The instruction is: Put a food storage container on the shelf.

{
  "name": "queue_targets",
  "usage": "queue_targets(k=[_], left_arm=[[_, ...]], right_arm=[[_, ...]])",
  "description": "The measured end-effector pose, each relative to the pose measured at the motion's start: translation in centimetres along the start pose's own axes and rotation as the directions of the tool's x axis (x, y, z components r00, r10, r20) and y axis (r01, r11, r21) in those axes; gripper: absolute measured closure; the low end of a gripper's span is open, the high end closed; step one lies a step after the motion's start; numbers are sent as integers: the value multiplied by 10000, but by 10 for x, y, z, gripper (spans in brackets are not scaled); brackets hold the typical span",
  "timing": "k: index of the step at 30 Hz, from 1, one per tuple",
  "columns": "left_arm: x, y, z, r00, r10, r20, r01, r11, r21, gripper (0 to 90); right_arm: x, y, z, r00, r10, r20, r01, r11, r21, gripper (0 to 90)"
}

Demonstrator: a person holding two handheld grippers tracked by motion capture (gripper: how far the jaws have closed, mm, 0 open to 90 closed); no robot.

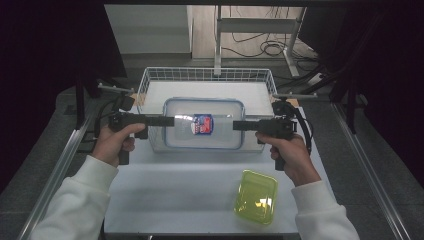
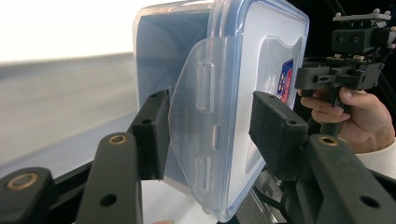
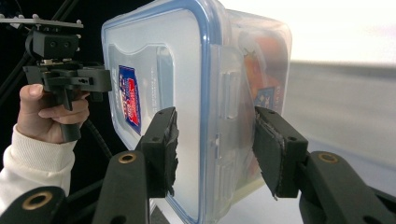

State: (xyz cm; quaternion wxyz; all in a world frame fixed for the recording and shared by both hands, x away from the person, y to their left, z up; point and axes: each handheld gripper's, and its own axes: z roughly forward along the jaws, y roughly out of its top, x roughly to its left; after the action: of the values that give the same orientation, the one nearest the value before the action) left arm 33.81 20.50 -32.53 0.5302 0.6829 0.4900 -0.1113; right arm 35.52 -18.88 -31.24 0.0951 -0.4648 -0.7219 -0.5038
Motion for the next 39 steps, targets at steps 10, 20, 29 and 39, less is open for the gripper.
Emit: queue_targets(k=[10, 20, 29, 39], left_arm=[[18, 46, 8, 10000, -61, -14, 61, 9999, -97, 490], [32, 79, 19, 9995, -264, 155, 268, 9993, -272, 490], [46, 87, 31, 9987, -481, 151, 487, 9981, -385, 489], [56, 90, 40, 9951, -989, 69, 992, 9918, -804, 475]], right_arm=[[-15, 46, 12, 9999, 121, 2, -121, 9999, 28, 515], [-25, 83, 19, 9997, 194, 168, -195, 9998, 38, 514], [-42, 95, 28, 9982, 524, 283, -531, 9984, 218, 511], [-55, 102, 35, 9860, 1648, 261, -1646, 9863, -83, 494]])
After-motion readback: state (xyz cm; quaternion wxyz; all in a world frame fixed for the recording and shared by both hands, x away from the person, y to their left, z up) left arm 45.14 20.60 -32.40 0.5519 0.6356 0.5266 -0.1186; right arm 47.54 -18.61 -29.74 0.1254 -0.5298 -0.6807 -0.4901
